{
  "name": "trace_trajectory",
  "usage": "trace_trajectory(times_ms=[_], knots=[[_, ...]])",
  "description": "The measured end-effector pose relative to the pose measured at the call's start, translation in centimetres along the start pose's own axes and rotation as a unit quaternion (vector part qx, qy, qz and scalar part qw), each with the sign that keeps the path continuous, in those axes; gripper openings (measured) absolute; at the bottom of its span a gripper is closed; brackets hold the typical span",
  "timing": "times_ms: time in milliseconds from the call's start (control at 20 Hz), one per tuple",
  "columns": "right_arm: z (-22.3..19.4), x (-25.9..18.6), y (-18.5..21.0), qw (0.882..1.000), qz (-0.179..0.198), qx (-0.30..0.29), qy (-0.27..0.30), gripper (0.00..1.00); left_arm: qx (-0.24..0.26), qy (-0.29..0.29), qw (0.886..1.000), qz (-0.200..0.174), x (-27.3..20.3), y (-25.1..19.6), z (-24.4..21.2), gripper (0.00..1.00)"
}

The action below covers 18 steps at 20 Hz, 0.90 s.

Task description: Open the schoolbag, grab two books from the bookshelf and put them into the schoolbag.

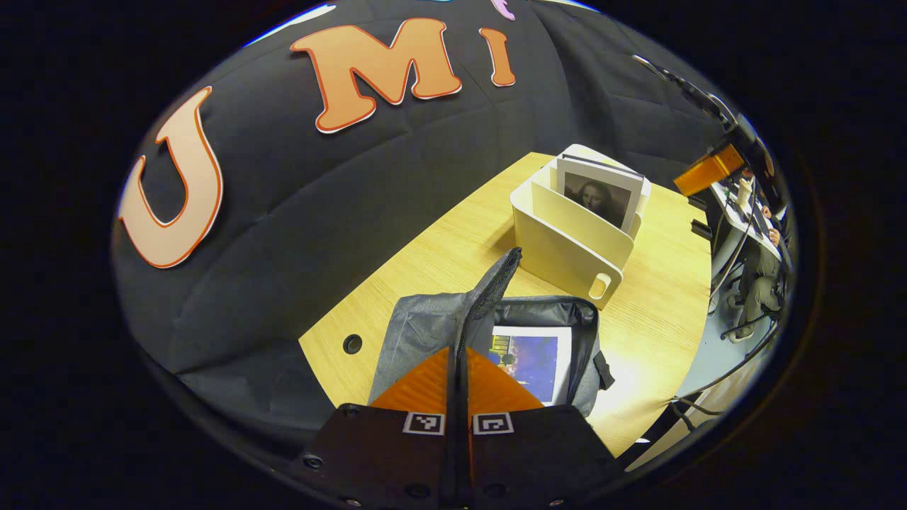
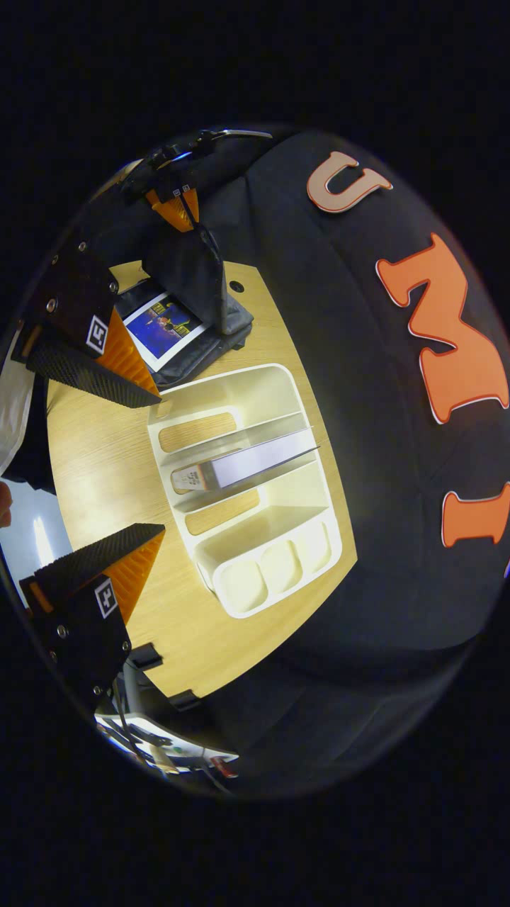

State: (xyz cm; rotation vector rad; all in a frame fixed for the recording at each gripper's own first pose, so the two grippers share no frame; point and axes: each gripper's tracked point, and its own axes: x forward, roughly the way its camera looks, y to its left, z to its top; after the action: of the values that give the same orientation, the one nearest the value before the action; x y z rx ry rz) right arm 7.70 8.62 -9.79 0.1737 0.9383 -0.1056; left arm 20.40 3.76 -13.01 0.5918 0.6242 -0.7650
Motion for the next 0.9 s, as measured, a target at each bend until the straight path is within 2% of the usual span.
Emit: trace_trajectory(times_ms=[100,350,700,800,850,900], knots=[[2.4,1.1,-0.4,0.999,-0.017,-0.044,-0.001,0.99,0.0,0.004,1.0,0.003,0.2,0.1,-0.2,0.01],[6.1,5.0,0.3,0.992,-0.026,-0.121,0.029,0.99,-0.009,0.016,1.0,0.016,0.3,0.8,-0.4,0.01],[7.5,12.0,0.6,0.984,-0.021,-0.154,0.088,0.99,-0.03,0.031,0.999,0.032,0.6,0.7,-1.1,0.01],[7.8,13.0,0.7,0.983,-0.02,-0.155,0.092,0.88,-0.034,0.035,0.998,0.035,0.6,0.9,-1.2,0.01],[7.8,13.4,0.6,0.983,-0.021,-0.157,0.093,0.76,-0.036,0.035,0.998,0.038,0.7,1.1,-1.3,0.01],[7.8,13.6,0.5,0.982,-0.021,-0.161,0.095,0.6,-0.038,0.036,0.998,0.039,0.9,1.0,-1.4,0.01]])
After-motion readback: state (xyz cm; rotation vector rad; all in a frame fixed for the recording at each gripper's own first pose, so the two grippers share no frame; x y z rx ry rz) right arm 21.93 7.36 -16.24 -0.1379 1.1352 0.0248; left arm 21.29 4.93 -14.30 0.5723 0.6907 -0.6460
